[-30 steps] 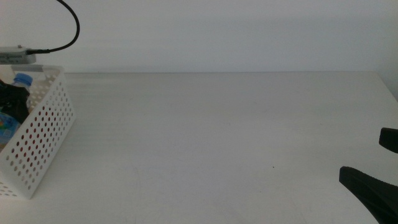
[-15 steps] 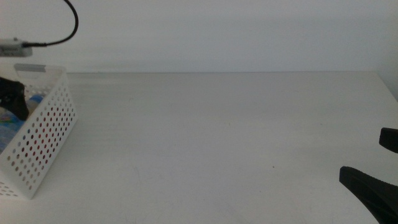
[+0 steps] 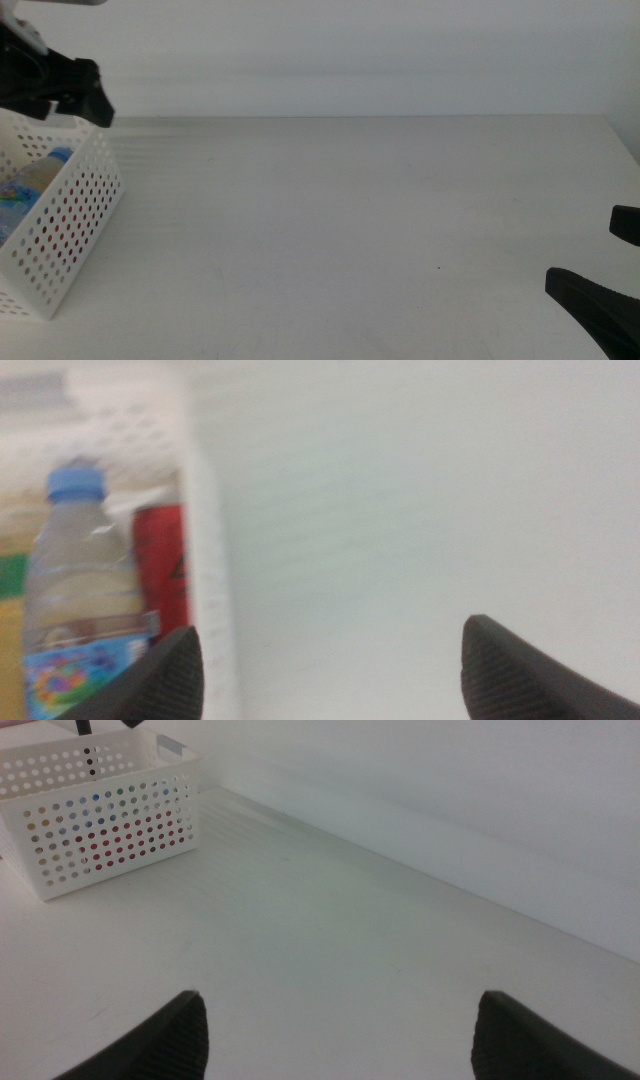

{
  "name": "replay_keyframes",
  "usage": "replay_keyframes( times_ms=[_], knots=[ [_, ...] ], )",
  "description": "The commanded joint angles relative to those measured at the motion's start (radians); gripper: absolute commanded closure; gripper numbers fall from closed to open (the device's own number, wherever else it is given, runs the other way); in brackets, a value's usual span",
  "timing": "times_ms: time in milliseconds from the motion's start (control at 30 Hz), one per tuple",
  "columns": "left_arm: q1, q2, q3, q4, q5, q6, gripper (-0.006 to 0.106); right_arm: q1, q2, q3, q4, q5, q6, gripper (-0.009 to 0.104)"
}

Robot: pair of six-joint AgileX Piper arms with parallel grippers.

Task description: Use arms to grab the bottles and put them into the dustbin to the left of the table.

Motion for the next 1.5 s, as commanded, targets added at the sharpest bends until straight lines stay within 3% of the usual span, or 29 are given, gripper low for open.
replay_keyframes(
  times_ms=[0,167,833,1133,1467],
  knots=[
    [-0.039,-0.104,0.045,-0.051,-0.108,-0.015,0.023,-0.004,0.009,-0.028,-0.005,-0.072,-0.009,0.025],
    [-0.097,-0.239,0.167,-0.117,-0.212,-0.013,0.023,-0.004,0.009,-0.028,-0.005,-0.072,-0.009,0.025],
    [-0.144,-0.469,0.256,-0.157,-0.296,0.035,0.023,-0.004,0.009,-0.028,-0.005,-0.072,-0.009,0.025],
    [-0.170,-0.589,0.398,-0.085,-0.680,-0.020,0.023,-0.004,0.009,-0.028,-0.005,-0.072,-0.009,0.025],
    [-0.170,-0.644,0.412,-0.048,-0.697,-0.023,0.023,-0.004,0.009,-0.028,-0.005,-0.072,-0.009,0.025]
  ],
)
